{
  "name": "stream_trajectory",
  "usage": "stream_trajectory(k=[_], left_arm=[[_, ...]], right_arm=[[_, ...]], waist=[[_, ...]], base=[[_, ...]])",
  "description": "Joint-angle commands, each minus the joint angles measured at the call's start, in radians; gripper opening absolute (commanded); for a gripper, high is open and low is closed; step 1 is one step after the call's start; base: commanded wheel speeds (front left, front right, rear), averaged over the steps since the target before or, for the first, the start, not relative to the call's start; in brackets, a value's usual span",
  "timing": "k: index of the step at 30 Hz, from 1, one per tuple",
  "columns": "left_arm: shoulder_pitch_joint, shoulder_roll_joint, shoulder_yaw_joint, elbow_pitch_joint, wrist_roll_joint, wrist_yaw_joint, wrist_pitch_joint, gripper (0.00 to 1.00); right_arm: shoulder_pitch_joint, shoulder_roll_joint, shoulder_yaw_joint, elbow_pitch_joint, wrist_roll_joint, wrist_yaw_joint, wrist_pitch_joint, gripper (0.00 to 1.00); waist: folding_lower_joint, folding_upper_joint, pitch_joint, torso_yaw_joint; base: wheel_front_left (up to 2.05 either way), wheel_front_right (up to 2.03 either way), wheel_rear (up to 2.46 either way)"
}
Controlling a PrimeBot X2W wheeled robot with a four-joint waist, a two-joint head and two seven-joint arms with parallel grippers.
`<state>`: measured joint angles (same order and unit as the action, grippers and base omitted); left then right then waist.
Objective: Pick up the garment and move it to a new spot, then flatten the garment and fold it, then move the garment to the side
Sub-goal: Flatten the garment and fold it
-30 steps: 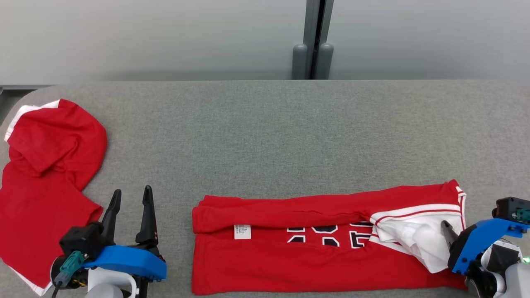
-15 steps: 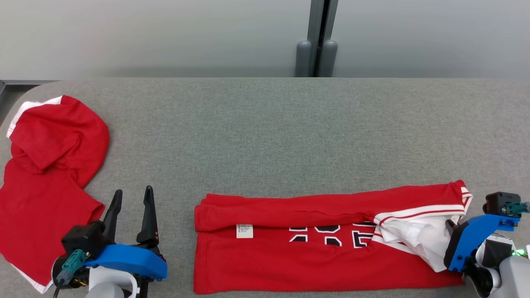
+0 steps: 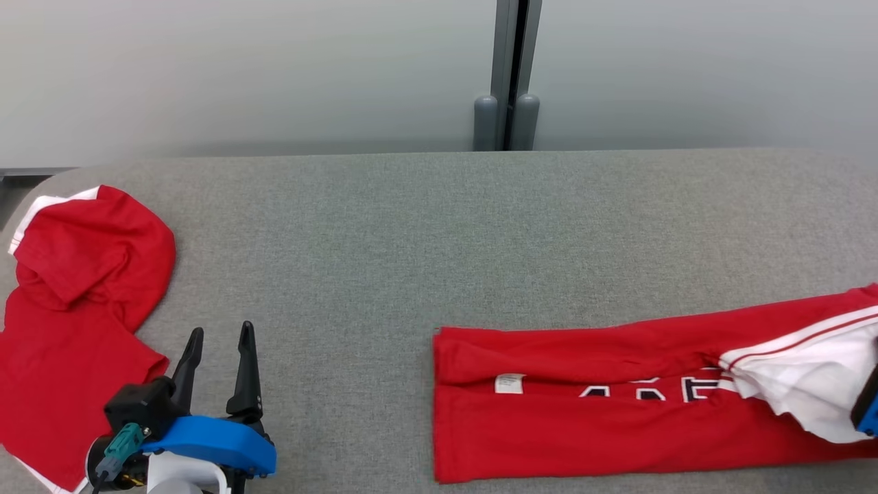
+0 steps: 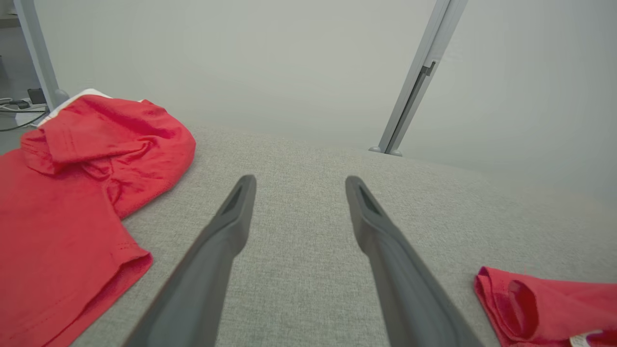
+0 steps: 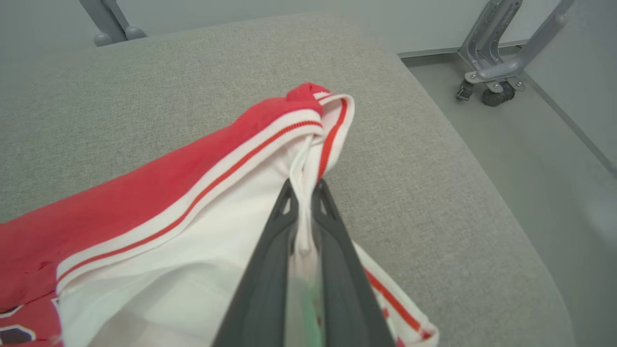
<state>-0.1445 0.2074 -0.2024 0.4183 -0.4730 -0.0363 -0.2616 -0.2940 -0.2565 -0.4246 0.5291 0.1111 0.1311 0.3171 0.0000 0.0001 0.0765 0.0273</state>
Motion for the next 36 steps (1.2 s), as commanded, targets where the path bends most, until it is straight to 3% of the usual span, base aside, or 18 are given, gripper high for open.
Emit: stream_trajectory(k=[1, 6, 11, 17, 25, 30, 36], left_arm=[[0.006, 0.002, 0.002, 0.0, -0.001, -0.003, -0.004, 1.0], [0.019, 0.01, -0.002, -0.001, 0.0, 0.002, -0.004, 1.0], [0.033, 0.015, -0.009, -0.009, -0.001, 0.006, 0.001, 1.0], [0.032, 0.017, -0.019, -0.015, -0.005, 0.007, 0.009, 1.0], [0.003, 0.012, -0.028, -0.02, -0.007, 0.005, 0.01, 1.0], [-0.014, 0.008, -0.047, -0.011, 0.0, -0.003, 0.014, 1.0], [-0.03, 0.005, -0.055, 0.001, 0.002, -0.007, 0.011, 1.0]], right_arm=[[0.013, -0.002, -0.006, -0.015, -0.01, 0.0, 0.004, 0.0], [0.056, 0.055, 0.002, -0.121, -0.059, 0.0, 0.08, 0.0], [0.101, 0.123, 0.143, -0.259, -0.036, 0.0, 0.189, 0.0], [0.111, 0.168, 0.361, -0.367, 0.015, 0.0, 0.237, 0.0], [0.028, 0.205, 0.576, -0.269, 0.112, 0.0, 0.209, 0.0], [-0.032, 0.205, 0.705, -0.183, 0.262, 0.0, 0.165, 0.0], [-0.085, 0.205, 0.811, -0.093, 0.358, 0.0, 0.096, 0.0]], waist=[[0.0, -0.0001, -0.003, 0.0], [0.0, -0.0001, -0.021, 0.001], [0.0, -0.0001, -0.037, 0.001], [0.0, -0.0001, -0.044, 0.004], [0.0, -0.0001, -0.022, 0.025], [0.0, -0.0001, -0.015, 0.041], [0.0, -0.0001, -0.016, 0.048]], base=[[0.0, 0.0, 0.0], [0.0, 0.0, 0.0], [0.0, 0.0, 0.0], [0.0, 0.0, 0.0], [0.0, 0.0, 0.0], [0.0, 0.0, 0.0], [0.0, 0.0, 0.0]])
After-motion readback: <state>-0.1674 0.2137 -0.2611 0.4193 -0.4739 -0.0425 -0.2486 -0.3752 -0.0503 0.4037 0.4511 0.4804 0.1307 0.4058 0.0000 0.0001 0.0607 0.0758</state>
